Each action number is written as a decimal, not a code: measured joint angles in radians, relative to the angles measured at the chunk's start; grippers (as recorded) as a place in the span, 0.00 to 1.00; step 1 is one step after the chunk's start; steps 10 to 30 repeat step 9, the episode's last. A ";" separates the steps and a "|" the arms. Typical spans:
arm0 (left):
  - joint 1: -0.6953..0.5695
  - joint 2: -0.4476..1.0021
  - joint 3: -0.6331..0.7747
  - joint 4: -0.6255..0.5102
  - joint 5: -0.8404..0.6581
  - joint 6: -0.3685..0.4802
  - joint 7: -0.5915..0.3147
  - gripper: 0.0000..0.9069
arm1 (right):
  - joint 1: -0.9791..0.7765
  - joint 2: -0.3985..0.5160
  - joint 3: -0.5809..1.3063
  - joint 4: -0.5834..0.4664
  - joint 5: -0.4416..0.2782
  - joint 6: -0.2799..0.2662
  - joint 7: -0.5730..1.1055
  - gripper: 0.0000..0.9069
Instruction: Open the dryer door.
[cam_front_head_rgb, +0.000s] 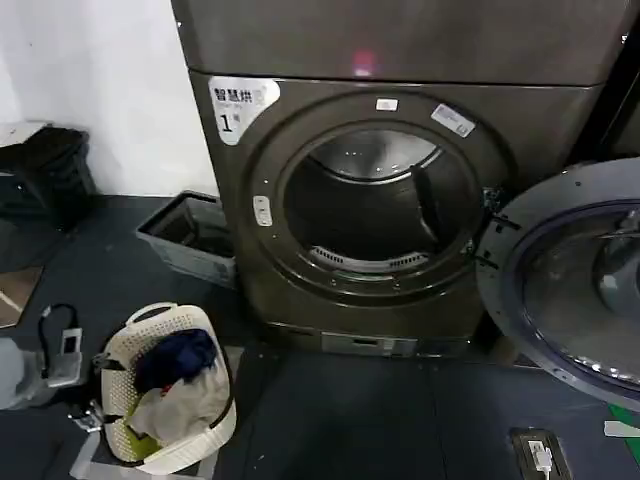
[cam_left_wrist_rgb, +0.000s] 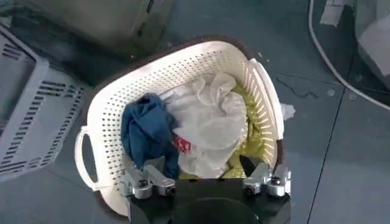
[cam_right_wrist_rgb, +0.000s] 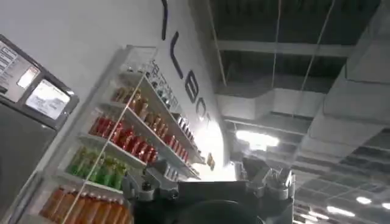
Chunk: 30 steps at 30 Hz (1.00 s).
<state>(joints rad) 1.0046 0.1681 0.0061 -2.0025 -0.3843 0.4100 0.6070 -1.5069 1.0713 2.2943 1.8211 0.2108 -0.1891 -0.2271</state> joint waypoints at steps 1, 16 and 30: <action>0.000 0.000 0.000 0.000 0.003 0.000 0.000 1.00 | 0.000 0.000 0.001 -0.001 -0.003 0.000 0.000 1.00; 0.004 0.000 0.001 0.006 0.017 -0.008 0.001 1.00 | 0.000 0.001 0.002 -0.005 -0.010 -0.001 -0.003 1.00; 0.004 0.000 0.001 0.006 0.017 -0.008 0.001 1.00 | 0.000 0.001 0.002 -0.005 -0.010 -0.001 -0.003 1.00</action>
